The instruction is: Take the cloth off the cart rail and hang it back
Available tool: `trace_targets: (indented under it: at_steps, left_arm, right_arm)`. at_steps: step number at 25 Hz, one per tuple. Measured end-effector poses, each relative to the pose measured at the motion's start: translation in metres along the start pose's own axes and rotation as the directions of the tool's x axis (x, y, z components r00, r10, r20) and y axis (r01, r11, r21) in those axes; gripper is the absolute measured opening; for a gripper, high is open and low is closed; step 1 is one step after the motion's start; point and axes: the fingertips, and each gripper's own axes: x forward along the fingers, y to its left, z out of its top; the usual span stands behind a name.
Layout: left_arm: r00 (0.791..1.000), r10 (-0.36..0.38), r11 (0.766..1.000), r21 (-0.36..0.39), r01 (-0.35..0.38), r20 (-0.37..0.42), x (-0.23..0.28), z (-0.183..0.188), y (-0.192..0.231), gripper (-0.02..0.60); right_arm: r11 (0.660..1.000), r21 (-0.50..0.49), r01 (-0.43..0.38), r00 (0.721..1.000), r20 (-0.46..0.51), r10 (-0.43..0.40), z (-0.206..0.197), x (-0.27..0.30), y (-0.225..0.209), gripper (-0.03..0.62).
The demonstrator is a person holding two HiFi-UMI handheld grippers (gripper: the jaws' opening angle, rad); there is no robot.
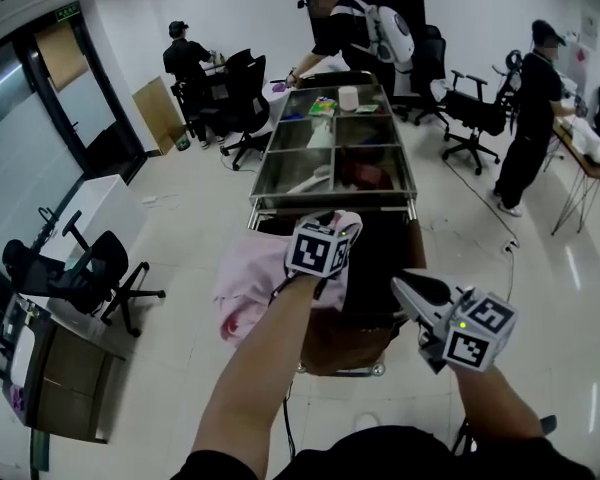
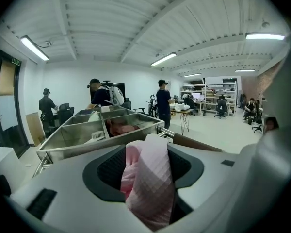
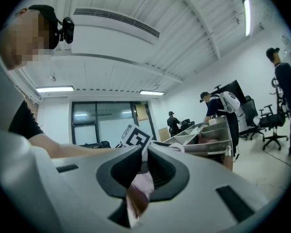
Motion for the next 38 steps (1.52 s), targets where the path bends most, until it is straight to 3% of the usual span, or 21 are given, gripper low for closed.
trace_targets:
  at_steps: [4, 10, 20, 21, 22, 23, 31, 38]
  left_arm:
    - [0.998, -0.054, 0.998, -0.029, 0.053, -0.016, -0.008, -0.003, -0.007, 0.229]
    - [0.997, -0.066, 0.998, -0.009, 0.067, 0.044, -0.034, 0.023, -0.017, 0.229]
    - [0.993, -0.022, 0.998, -0.051, 0.028, 0.118, -0.090, 0.021, -0.013, 0.229]
    - [0.991, -0.013, 0.998, -0.052, 0.020, 0.133, -0.100, 0.023, -0.012, 0.190]
    - [0.989, -0.006, 0.998, -0.053, 0.014, 0.150, -0.110, 0.024, -0.013, 0.059]
    - [0.986, -0.004, 0.998, -0.057, 0.013, 0.166, -0.120, 0.025, -0.015, 0.000]
    - [0.957, 0.015, 0.997, -0.080, 0.008, 0.290, -0.220, 0.021, -0.042, 0.000]
    - [0.932, 0.102, 0.994, -0.063, -0.085, 0.347, -0.322, -0.020, -0.055, 0.000]
  right_arm:
    - [1.000, -0.002, -0.010, 1.000, -0.001, 0.010, -0.002, 0.004, 0.006, 0.054]
    - [1.000, -0.006, -0.018, 1.000, 0.002, 0.018, -0.003, 0.006, 0.019, 0.054]
    - [0.999, -0.027, -0.026, 0.999, 0.018, 0.027, 0.002, 0.000, 0.054, 0.054]
    - [0.999, -0.029, -0.028, 0.999, 0.020, 0.029, 0.002, 0.000, 0.059, 0.054]
    - [0.999, -0.031, -0.031, 0.999, 0.022, 0.032, 0.002, 0.000, 0.064, 0.054]
    - [0.999, -0.031, -0.033, 0.999, 0.025, 0.034, 0.002, -0.001, 0.069, 0.054]
    - [0.997, -0.043, -0.069, 0.997, 0.042, 0.071, 0.002, -0.010, 0.115, 0.031]
    - [0.994, -0.054, -0.092, 0.994, 0.047, 0.095, -0.007, -0.010, 0.154, 0.032]
